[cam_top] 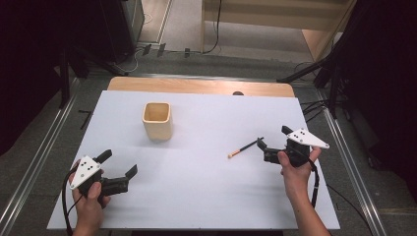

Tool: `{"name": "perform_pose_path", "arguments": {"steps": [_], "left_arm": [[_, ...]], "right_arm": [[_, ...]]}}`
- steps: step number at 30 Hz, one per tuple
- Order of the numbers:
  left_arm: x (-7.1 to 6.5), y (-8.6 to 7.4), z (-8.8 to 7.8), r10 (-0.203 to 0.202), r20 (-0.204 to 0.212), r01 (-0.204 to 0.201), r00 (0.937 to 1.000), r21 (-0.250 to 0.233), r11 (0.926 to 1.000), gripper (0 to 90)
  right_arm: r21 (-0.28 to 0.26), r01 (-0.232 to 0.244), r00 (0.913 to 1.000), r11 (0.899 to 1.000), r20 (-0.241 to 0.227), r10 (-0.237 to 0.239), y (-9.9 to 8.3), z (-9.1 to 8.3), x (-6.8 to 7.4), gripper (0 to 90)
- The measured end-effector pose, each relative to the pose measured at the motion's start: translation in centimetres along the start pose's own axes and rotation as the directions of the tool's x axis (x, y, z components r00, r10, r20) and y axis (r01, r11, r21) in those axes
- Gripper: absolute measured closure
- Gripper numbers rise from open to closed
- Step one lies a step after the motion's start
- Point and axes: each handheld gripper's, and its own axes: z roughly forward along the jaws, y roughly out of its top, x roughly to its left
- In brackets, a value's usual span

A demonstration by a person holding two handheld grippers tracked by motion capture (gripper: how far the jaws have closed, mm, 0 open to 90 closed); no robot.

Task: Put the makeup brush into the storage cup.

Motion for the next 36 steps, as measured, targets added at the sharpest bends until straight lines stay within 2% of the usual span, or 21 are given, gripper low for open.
{"name": "perform_pose_path", "arguments": {"steps": [16,24,32,36], "left_arm": [[0.0,0.0,0.0,0.001,0.003,-0.001,1.0000,0.000,1.0000,0.0],[0.0,0.0,0.0,0.000,0.003,0.000,1.0000,-0.001,1.0000,0.0],[0.0,0.0,0.1,-0.002,0.006,0.001,1.0000,0.002,1.0000,0.0],[0.0,0.0,0.0,0.001,0.005,-0.001,1.0000,0.002,1.0000,0.0]], "right_arm": [[0.019,0.014,0.9999,1.000,-0.009,-0.014,1.9,1.9,-0.5,2.0],[0.045,0.040,0.9991,0.998,-0.017,-0.040,2.8,3.1,-0.5,2.7],[0.077,0.074,0.9966,0.994,-0.042,-0.071,3.8,4.1,-0.3,4.0],[0.116,0.119,0.9905,0.986,-0.084,-0.110,4.5,4.7,-0.1,4.6]]}}
